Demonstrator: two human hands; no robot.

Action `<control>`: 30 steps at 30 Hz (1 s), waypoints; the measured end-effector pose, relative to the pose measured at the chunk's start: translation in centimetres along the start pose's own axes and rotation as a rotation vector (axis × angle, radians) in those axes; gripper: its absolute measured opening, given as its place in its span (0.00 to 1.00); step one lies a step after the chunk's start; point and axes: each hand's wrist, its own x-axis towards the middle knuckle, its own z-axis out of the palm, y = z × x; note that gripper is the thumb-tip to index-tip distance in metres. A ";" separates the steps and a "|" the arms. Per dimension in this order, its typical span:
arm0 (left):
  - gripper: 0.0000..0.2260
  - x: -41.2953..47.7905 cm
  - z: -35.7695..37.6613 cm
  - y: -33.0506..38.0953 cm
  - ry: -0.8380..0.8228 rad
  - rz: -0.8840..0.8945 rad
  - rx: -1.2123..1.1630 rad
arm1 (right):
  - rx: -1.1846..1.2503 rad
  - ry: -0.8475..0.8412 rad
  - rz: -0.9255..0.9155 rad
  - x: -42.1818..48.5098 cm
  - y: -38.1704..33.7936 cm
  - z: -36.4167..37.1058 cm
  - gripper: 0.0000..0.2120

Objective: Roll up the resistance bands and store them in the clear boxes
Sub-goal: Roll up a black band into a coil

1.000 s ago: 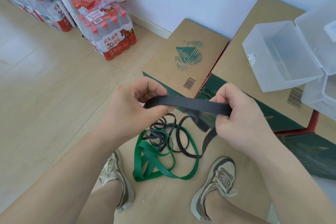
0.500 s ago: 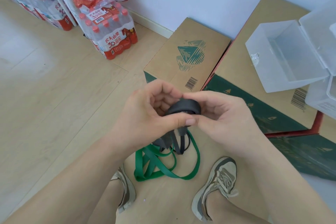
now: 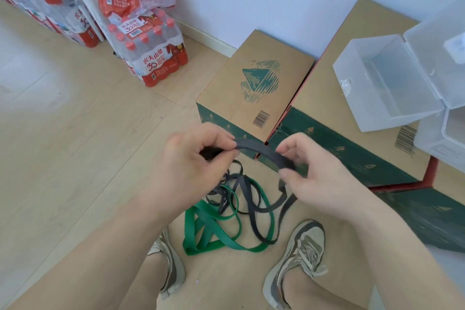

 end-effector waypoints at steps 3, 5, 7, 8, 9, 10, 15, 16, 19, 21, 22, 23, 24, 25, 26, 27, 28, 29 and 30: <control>0.04 -0.3 0.9 0.7 -0.088 0.144 -0.011 | 0.228 -0.054 -0.121 0.0 -1.2 1.1 0.23; 0.06 -0.5 1.2 1.0 -0.100 0.235 0.008 | 0.347 -0.027 -0.193 0.1 -1.9 1.3 0.24; 0.07 -0.5 1.3 0.9 -0.077 0.248 -0.005 | 0.378 0.026 -0.191 0.3 -2.1 1.2 0.19; 0.09 -0.4 1.3 0.6 -0.099 0.218 -0.005 | 0.385 0.043 -0.185 0.4 -2.1 1.3 0.16; 0.11 -0.4 1.2 0.4 -0.153 0.171 0.016 | 0.382 0.052 -0.183 0.4 -1.9 1.4 0.15; 0.14 -0.4 1.1 0.2 -0.229 0.119 0.056 | 0.360 0.060 -0.180 0.4 -1.7 1.5 0.14; 0.23 -0.5 0.7 -0.7 -0.341 -0.004 0.283 | 0.295 0.103 -0.161 0.3 -1.3 0.8 0.14; 0.22 -0.4 0.4 -0.8 -0.355 -0.027 0.337 | 0.291 0.124 -0.155 0.2 -1.2 0.3 0.14; 0.17 -0.1 -0.6 -0.9 -0.303 -0.039 0.412 | 0.207 0.169 -0.119 -0.2 -0.6 -1.0 0.14; 0.17 -0.2 -0.8 -0.7 -0.202 0.013 0.342 | 0.166 0.155 -0.093 -0.3 -0.1 -1.3 0.15; 0.17 -0.2 -0.8 -0.4 -0.163 0.035 0.289 | 0.143 0.136 -0.074 -0.2 0.2 -1.2 0.15; 0.16 -0.3 -0.6 -0.2 -0.138 0.049 0.240 | 0.108 0.112 -0.048 -0.1 0.5 -1.1 0.15; 0.15 -0.3 -0.5 -0.1 -0.128 0.062 0.201 | 0.077 0.081 -0.021 0.0 0.6 -0.9 0.13; 0.13 -0.3 -0.3 0.0 -0.126 0.076 0.169 | 0.065 0.041 0.003 0.1 0.7 -0.7 0.11; 0.12 -0.4 -0.1 0.0 -0.121 0.086 0.139 | 0.091 -0.008 0.019 0.2 0.7 -0.6 0.08; 0.11 -0.4 0.1 0.0 -0.110 0.091 0.110 | 0.142 -0.057 0.020 0.2 0.5 -0.3 0.08; 0.10 -0.5 0.2 0.1 -0.095 0.094 0.084 | 0.201 -0.086 0.004 0.2 0.4 -0.1 0.11; 0.10 -0.5 0.3 0.1 -0.086 0.102 0.064 | 0.257 -0.093 -0.024 0.2 0.2 0.1 0.14; 0.10 -0.5 0.4 0.2 -0.086 0.111 0.047 | 0.315 -0.087 -0.059 0.2 -0.1 0.4 0.16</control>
